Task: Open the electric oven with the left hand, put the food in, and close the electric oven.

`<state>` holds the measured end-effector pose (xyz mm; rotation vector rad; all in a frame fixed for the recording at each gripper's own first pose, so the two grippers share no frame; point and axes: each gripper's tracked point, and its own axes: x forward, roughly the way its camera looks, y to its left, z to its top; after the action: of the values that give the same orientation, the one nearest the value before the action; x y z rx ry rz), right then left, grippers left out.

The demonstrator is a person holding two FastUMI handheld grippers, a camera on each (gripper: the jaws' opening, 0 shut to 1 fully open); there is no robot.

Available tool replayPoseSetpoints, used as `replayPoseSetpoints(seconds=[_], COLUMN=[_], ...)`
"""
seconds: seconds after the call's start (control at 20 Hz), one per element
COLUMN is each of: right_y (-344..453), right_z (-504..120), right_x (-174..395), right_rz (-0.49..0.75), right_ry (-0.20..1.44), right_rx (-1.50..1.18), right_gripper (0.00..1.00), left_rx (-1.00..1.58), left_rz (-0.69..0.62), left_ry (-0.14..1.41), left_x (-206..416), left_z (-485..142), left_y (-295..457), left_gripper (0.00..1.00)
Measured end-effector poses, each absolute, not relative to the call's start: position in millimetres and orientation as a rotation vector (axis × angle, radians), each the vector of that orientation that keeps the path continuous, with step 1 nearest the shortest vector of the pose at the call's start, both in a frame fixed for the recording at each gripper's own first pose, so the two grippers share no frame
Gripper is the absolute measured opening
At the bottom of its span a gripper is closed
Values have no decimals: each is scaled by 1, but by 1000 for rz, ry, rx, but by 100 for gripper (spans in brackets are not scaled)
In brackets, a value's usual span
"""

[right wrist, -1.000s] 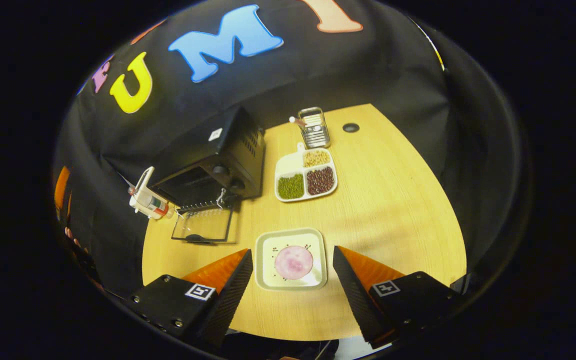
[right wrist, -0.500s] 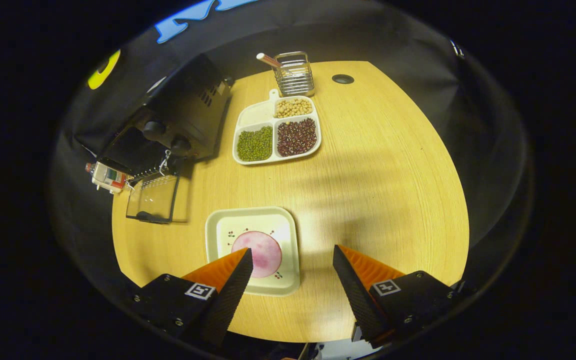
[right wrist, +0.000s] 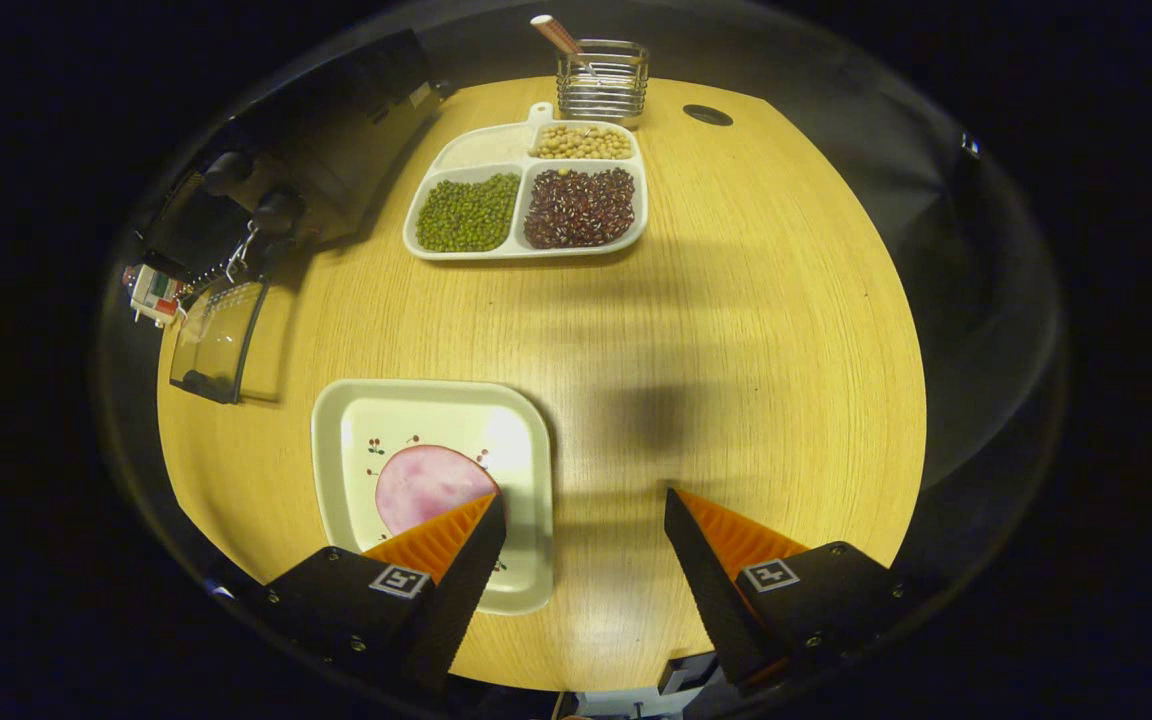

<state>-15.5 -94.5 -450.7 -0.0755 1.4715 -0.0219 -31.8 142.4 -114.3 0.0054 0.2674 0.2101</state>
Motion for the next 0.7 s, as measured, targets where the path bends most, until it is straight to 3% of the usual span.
replayPoseSetpoints(seconds=[0.1,0.15,0.2,0.35,0.4,0.45,0.5,0.6,0.65,0.7], right_y=[-93,-90,-90,-86,-79,-71,-65,-67,-74,-82], right_z=[-453,-456,-456,-458,-458,-460,-460,-463,-475,-493], right_x=[-17,-16,-15,-16,-17,-17,-18,-20,-23,-25], right_rz=[-20,-23,-21,-11,4,6,8,24,9,18], right_ry=[1486,1486,1485,1493,1502,1504,1511,1532,1510,1513], right_rx=[-92,-87,-93,-79,-35,20,74,89,91,115], right_gripper=[96,95,90,90,85,74,49,25,25,1], left_rx=[4,4,3,-11,-16,-22,-29,-37,-37,-34], left_rz=[209,208,206,199,198,197,196,191,190,189], left_ry=[274,276,278,278,281,284,287,286,286,282], left_x=[-33,-32,-32,-30,-31,-31,-31,-32,-32,-34], left_z=[-116,-116,-117,-117,-119,-120,-122,-122,-122,-118], left_y=[143,143,142,140,140,139,137,135,135,135], left_gripper=[100,92,100,100,100,97,100,100,97,94])
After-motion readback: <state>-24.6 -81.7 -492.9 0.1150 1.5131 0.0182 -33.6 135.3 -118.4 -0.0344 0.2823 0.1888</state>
